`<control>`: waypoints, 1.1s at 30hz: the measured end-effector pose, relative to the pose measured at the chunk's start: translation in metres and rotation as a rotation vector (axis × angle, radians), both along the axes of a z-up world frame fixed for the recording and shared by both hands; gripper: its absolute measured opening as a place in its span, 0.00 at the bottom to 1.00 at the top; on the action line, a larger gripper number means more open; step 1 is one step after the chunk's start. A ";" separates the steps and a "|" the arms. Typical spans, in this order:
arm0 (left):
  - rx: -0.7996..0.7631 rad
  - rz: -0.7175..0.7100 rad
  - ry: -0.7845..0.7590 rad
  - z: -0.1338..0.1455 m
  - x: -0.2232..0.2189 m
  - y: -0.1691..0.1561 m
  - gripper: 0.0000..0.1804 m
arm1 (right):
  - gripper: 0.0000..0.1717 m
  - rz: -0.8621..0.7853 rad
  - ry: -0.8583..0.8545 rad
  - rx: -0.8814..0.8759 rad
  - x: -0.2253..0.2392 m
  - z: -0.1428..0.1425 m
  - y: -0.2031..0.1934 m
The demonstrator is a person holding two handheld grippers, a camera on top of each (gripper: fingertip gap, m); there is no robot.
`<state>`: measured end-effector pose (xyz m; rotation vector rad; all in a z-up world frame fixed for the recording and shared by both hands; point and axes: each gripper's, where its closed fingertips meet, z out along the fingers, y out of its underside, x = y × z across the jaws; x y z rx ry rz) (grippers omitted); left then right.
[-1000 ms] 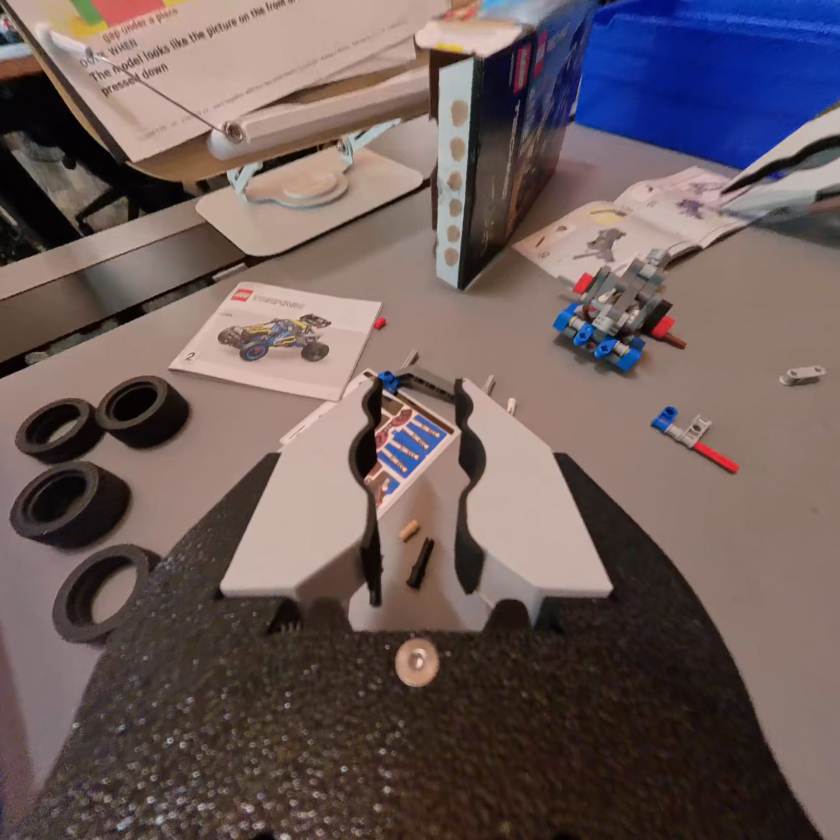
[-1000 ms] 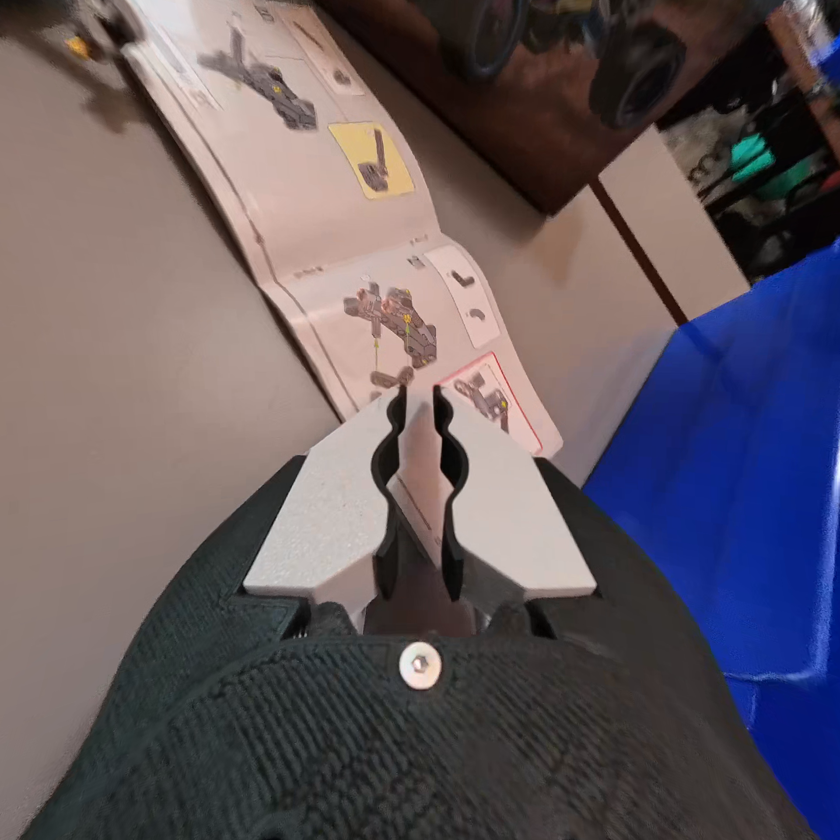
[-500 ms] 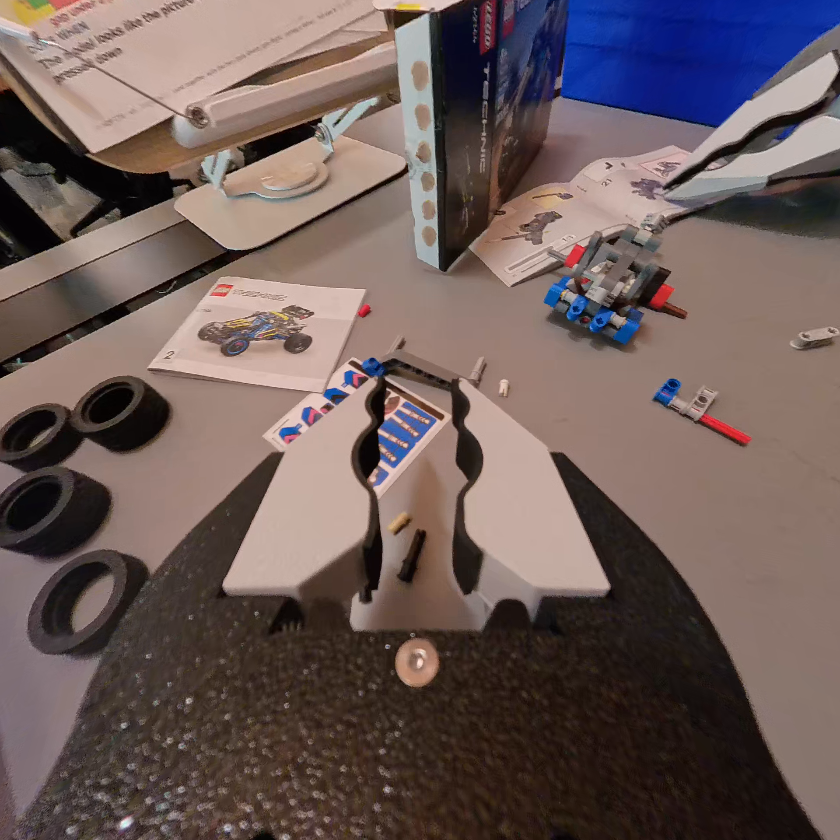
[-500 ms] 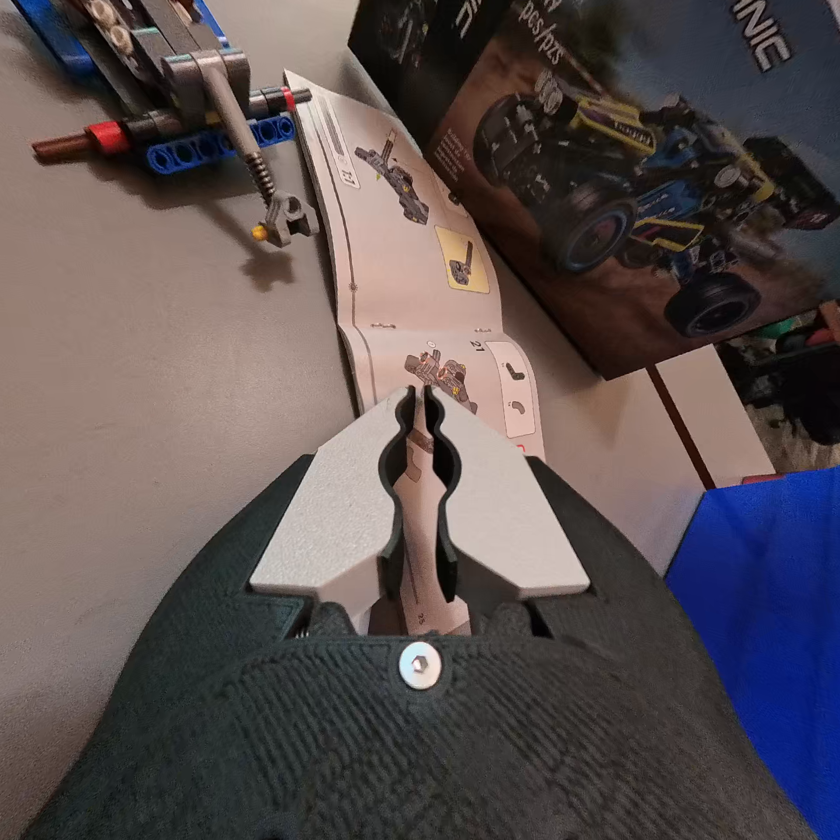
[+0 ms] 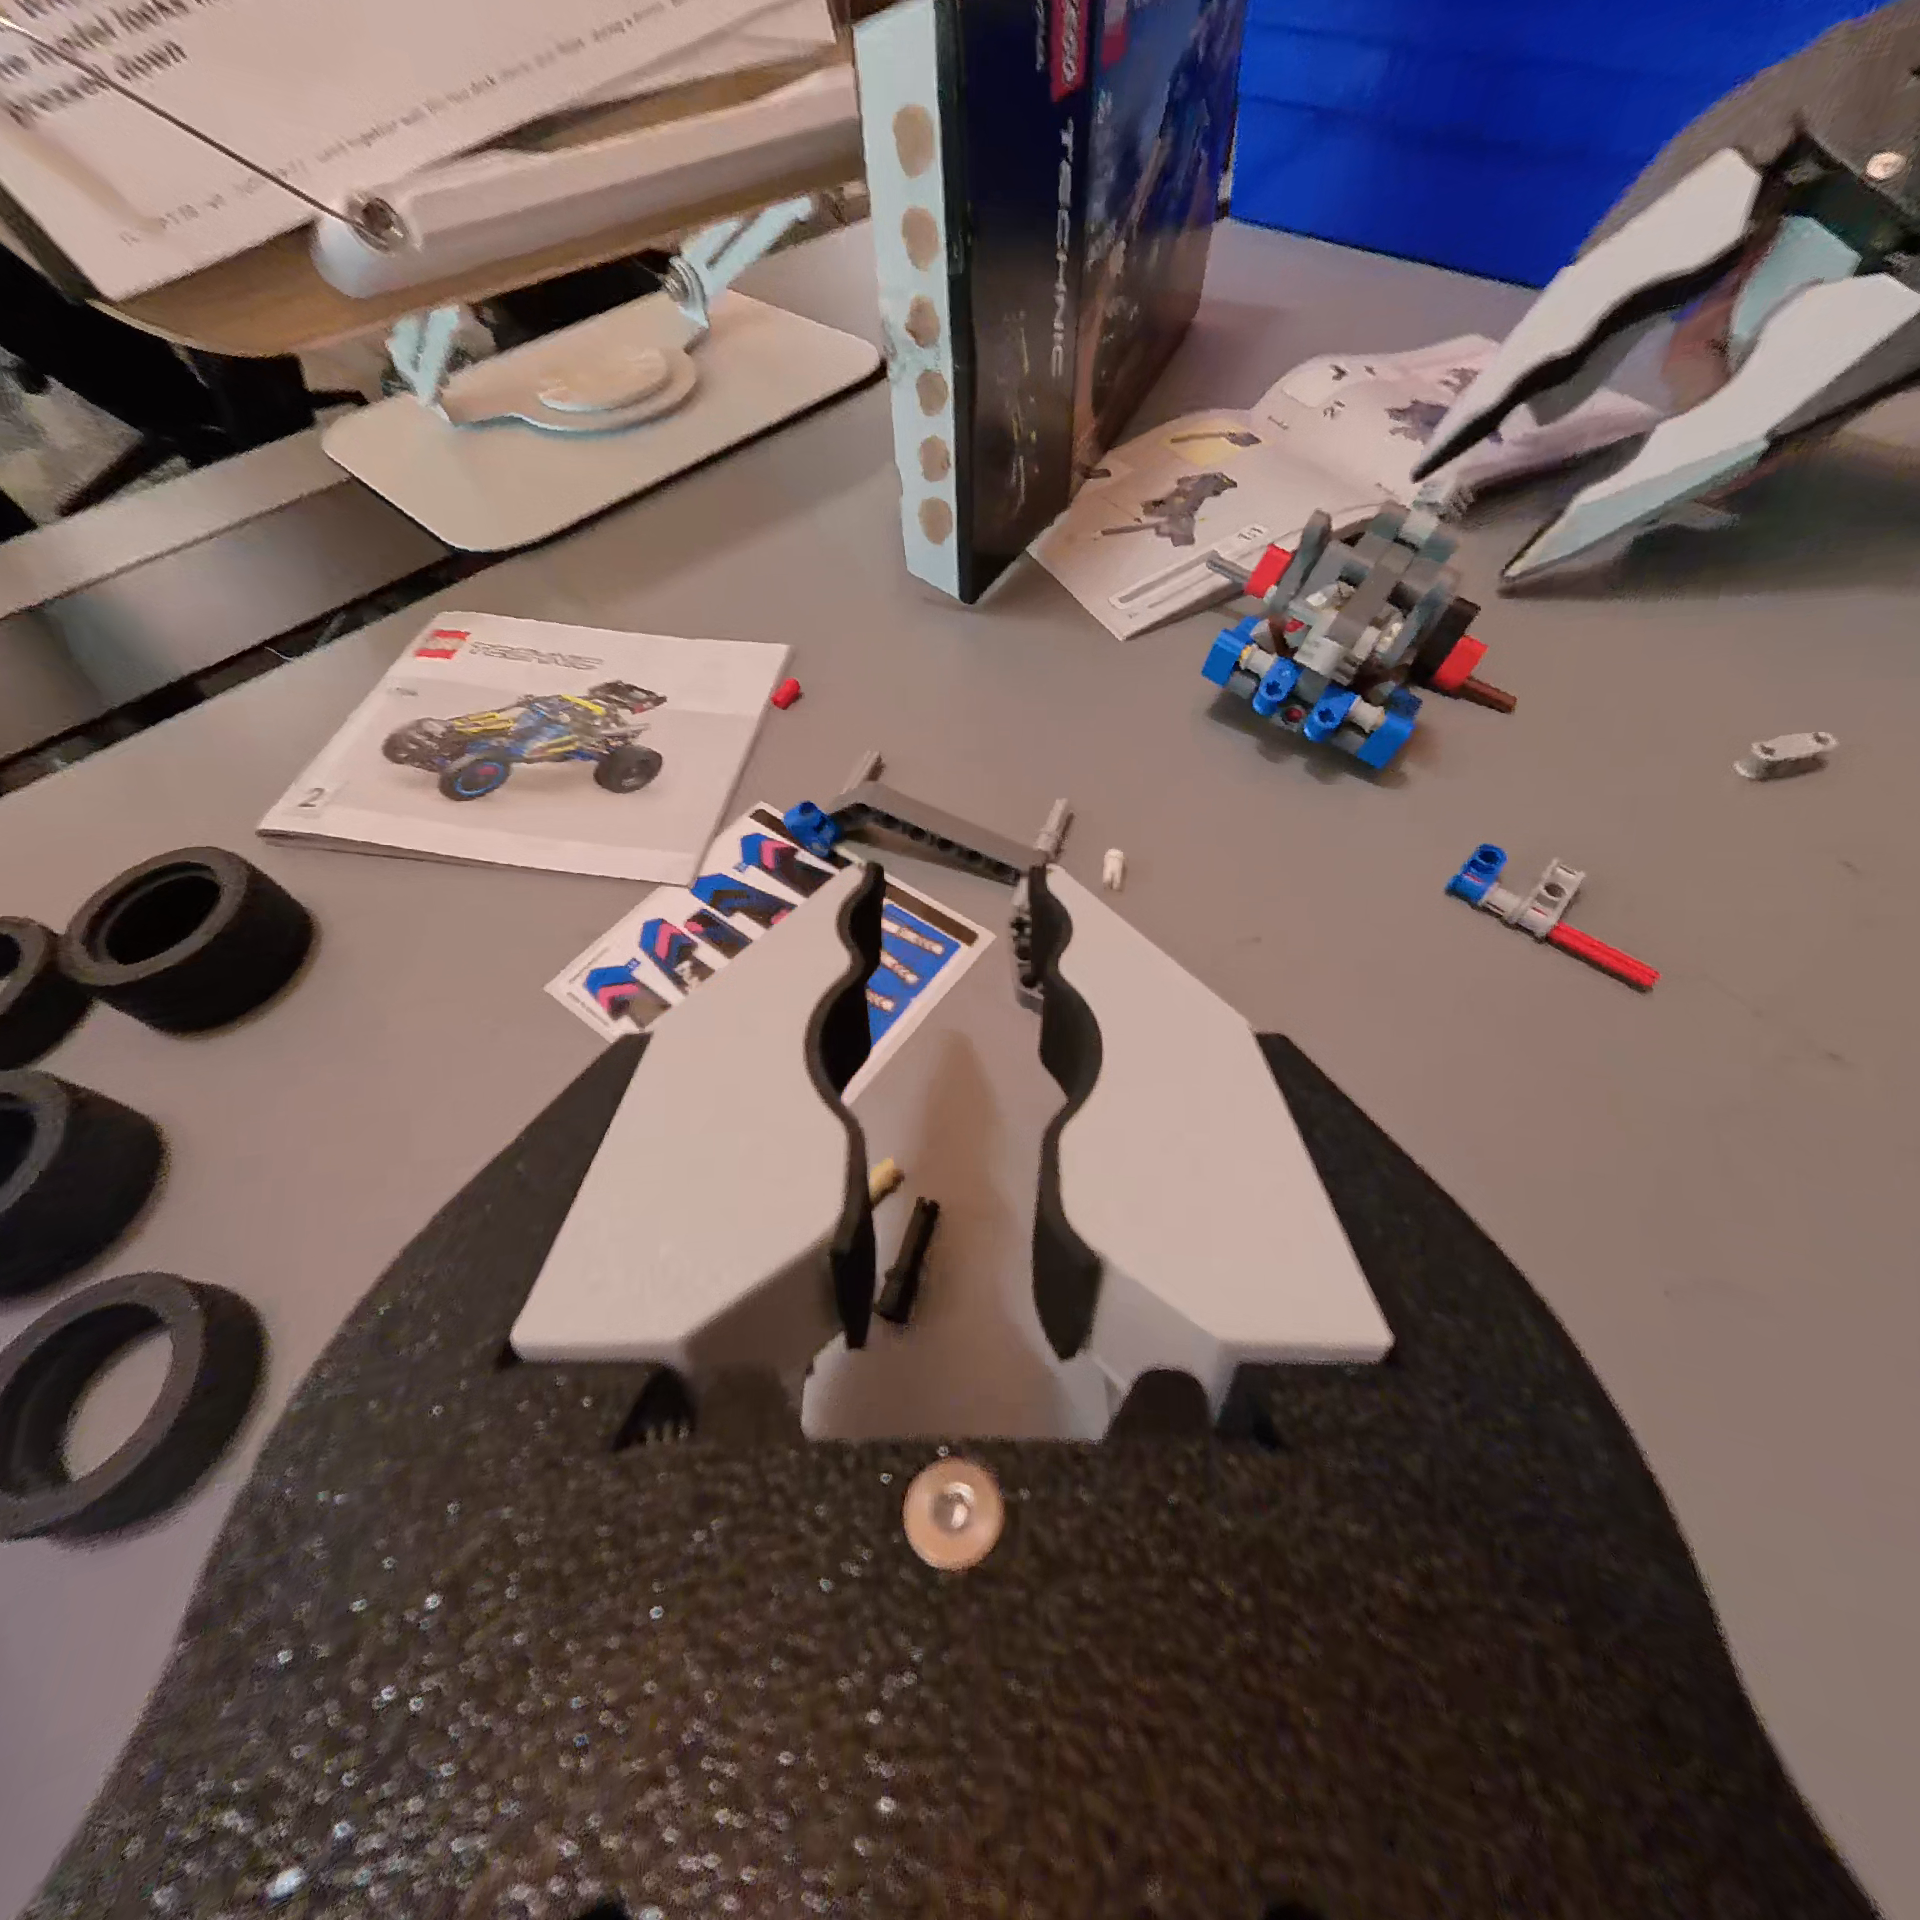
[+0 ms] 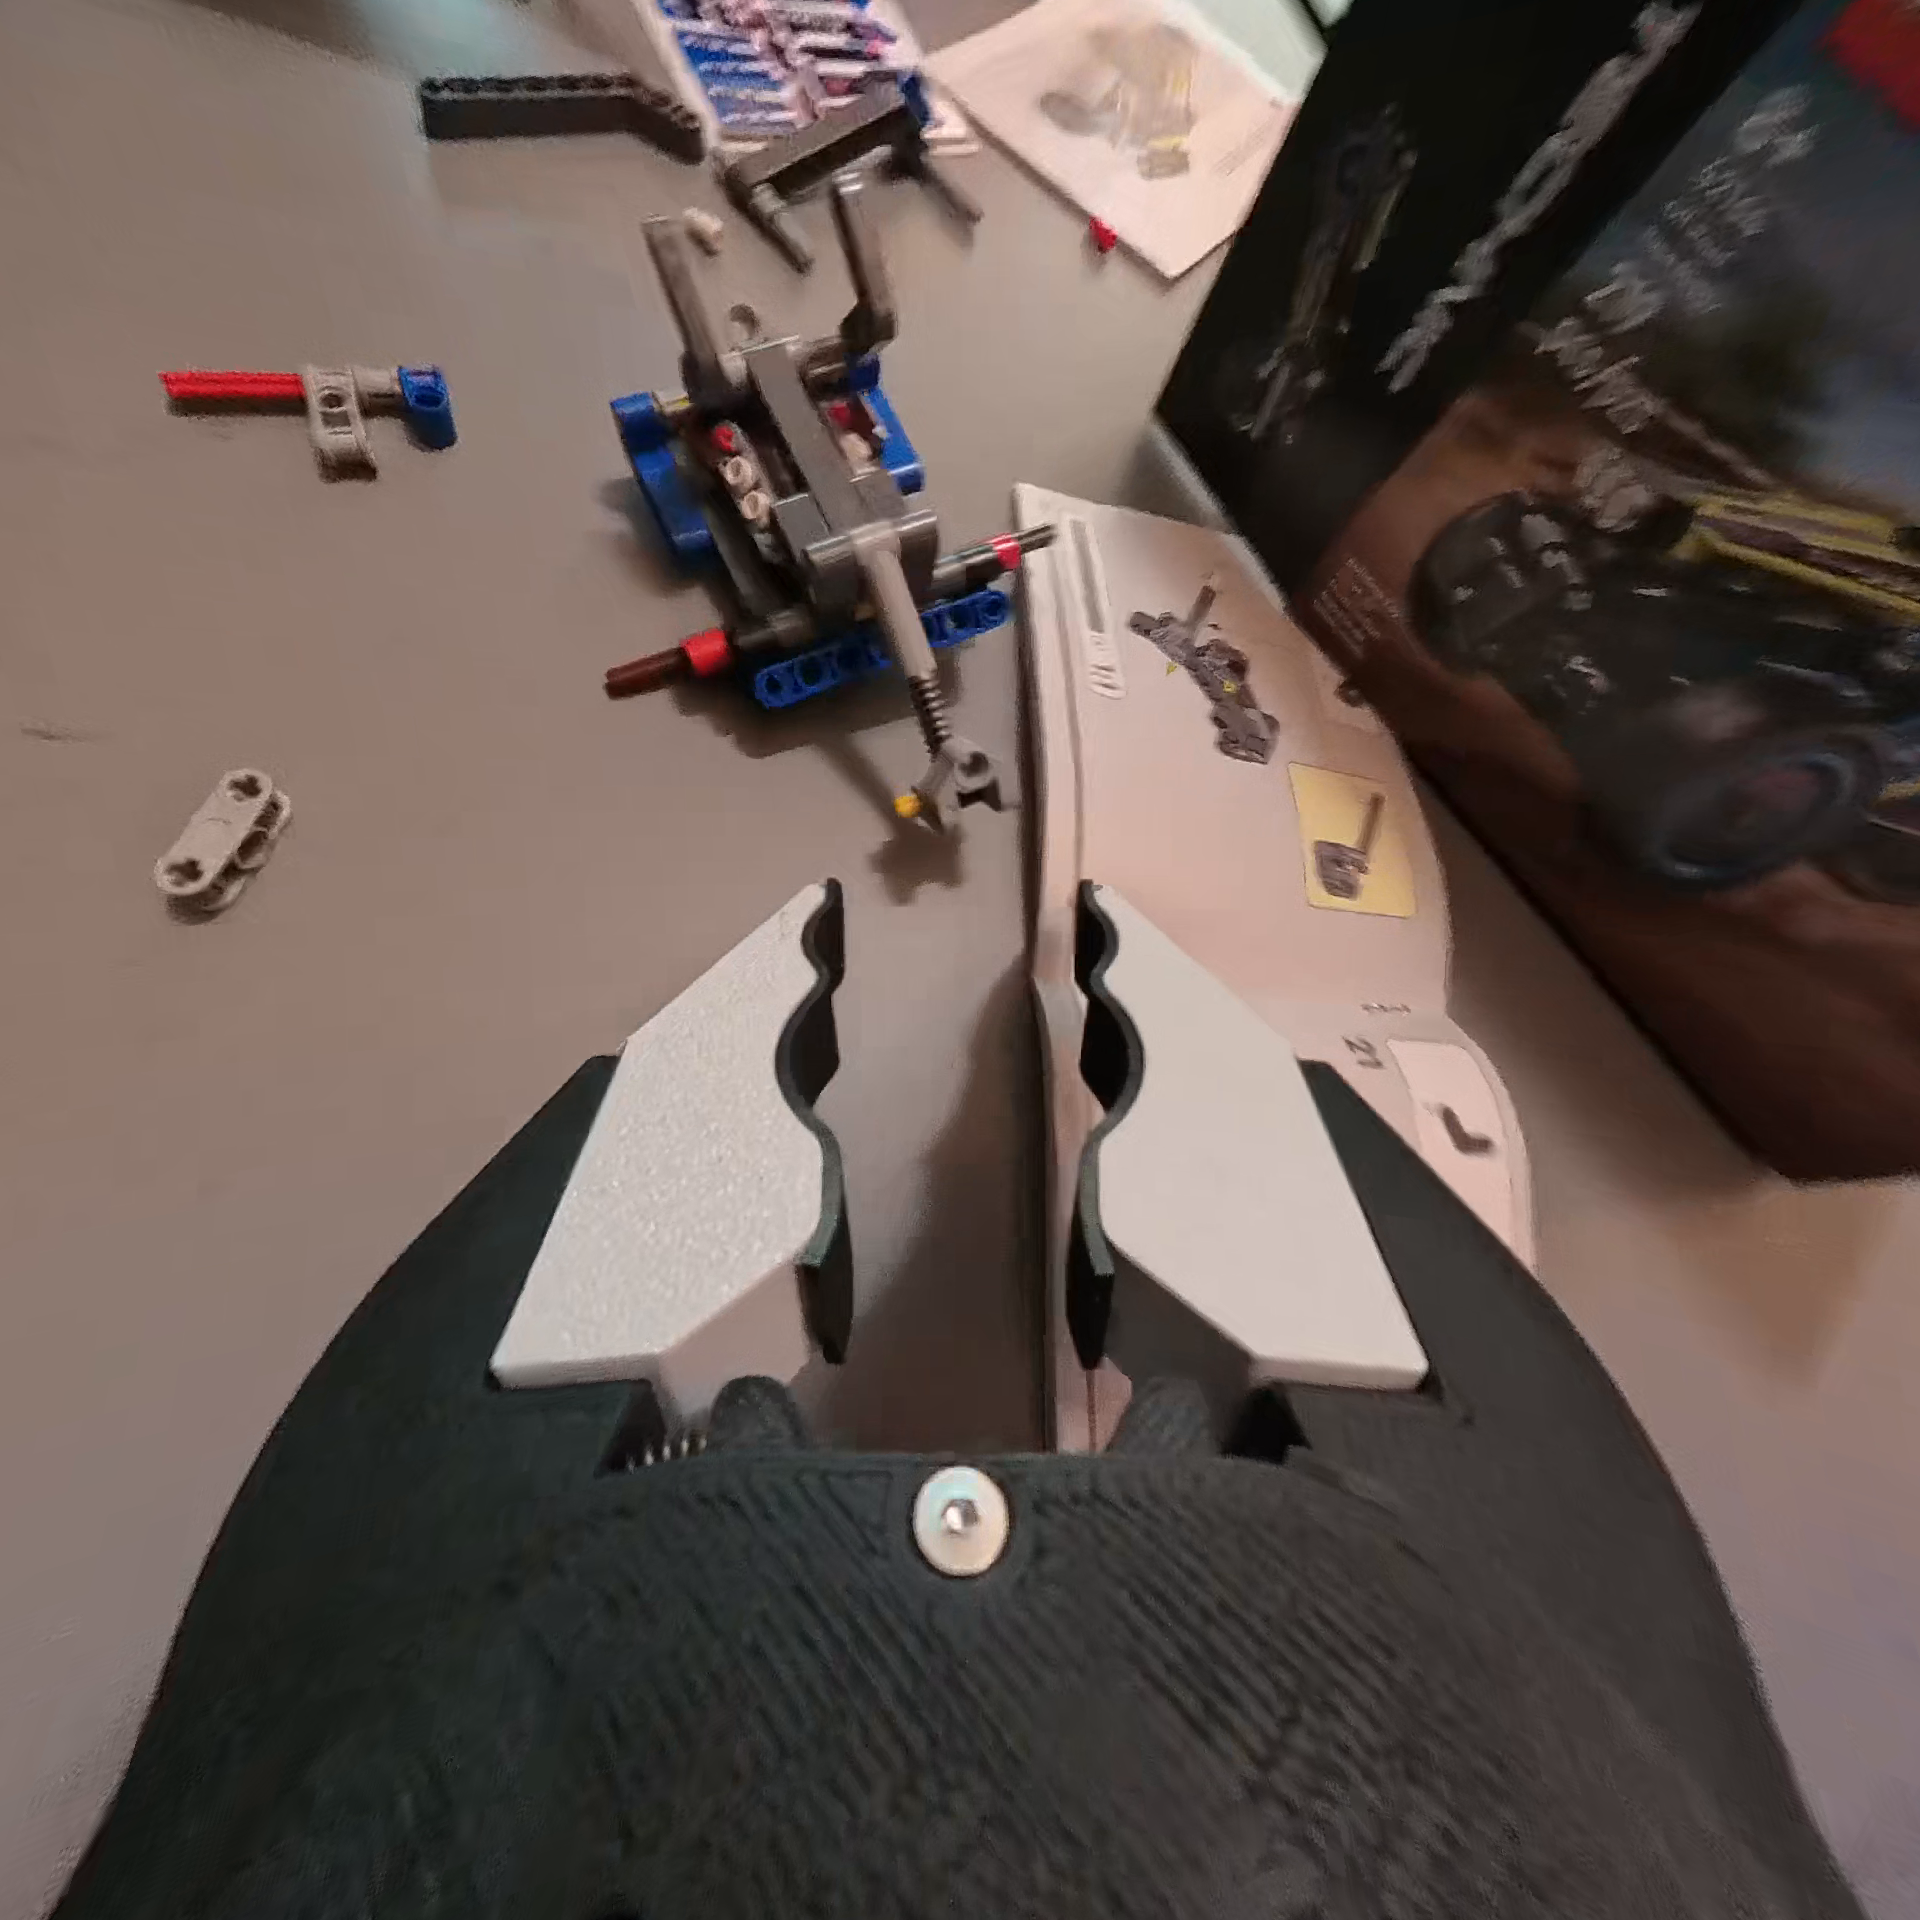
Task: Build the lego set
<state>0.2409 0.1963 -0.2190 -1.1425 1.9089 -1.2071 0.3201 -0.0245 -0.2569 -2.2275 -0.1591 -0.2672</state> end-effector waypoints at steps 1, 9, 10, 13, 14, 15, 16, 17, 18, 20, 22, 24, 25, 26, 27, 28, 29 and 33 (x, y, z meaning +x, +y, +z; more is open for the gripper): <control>0.005 -0.011 0.011 -0.002 -0.001 -0.002 0.14 | 0.26 0.039 0.031 -0.027 -0.003 -0.004 0.005; 0.055 -0.095 0.040 -0.005 -0.004 -0.026 0.14 | 0.12 0.160 -0.095 -0.158 0.003 0.002 0.020; 0.059 -0.117 0.038 -0.002 -0.005 -0.033 0.14 | 0.13 0.164 -0.155 -0.161 0.004 0.011 0.021; 0.052 -0.205 0.009 0.020 -0.005 -0.066 0.14 | 0.09 0.156 -0.328 -0.137 0.004 0.048 0.028; 0.034 -0.241 -0.008 0.031 -0.004 -0.080 0.14 | 0.08 0.165 -0.372 -0.129 0.000 0.060 0.032; 0.015 -0.274 -0.023 0.042 -0.002 -0.094 0.14 | 0.08 0.177 -0.408 -0.118 -0.004 0.070 0.037; 0.004 -0.297 -0.030 0.050 0.002 -0.106 0.13 | 0.07 0.190 -0.426 -0.110 -0.009 0.076 0.044; 0.007 -0.313 -0.028 0.055 0.007 -0.115 0.13 | 0.06 0.212 -0.421 -0.116 -0.015 0.077 0.050; 0.027 -0.333 -0.021 0.057 0.013 -0.123 0.13 | 0.07 0.230 -0.406 -0.139 -0.018 0.072 0.055; 0.107 -0.362 -0.011 0.051 0.028 -0.129 0.13 | 0.12 0.221 -0.400 -0.127 -0.016 0.065 0.067; 0.162 -0.362 0.016 0.043 0.040 -0.129 0.14 | 0.10 0.244 -0.348 -0.108 -0.025 0.061 0.071; 0.166 -0.370 0.038 0.037 0.044 -0.130 0.14 | 0.10 0.246 -0.306 -0.041 -0.032 0.065 0.076; 0.159 -0.363 0.043 0.035 0.046 -0.129 0.14 | 0.09 0.252 -0.278 -0.011 -0.036 0.067 0.077; 0.148 -0.357 0.051 0.033 0.046 -0.127 0.14 | 0.10 0.267 -0.244 0.007 -0.042 0.067 0.077; 0.136 -0.355 0.059 0.031 0.046 -0.125 0.14 | 0.10 0.292 -0.220 0.015 -0.049 0.067 0.074; 0.127 -0.353 0.067 0.030 0.044 -0.123 0.14 | 0.10 0.278 -0.224 0.027 -0.047 0.071 0.070; 0.123 -0.350 0.071 0.028 0.042 -0.120 0.14 | 0.10 0.197 -0.237 0.046 -0.035 0.079 0.063; 0.115 -0.335 0.088 0.026 0.036 -0.109 0.14 | 0.12 -0.129 -0.091 0.080 0.021 0.081 0.021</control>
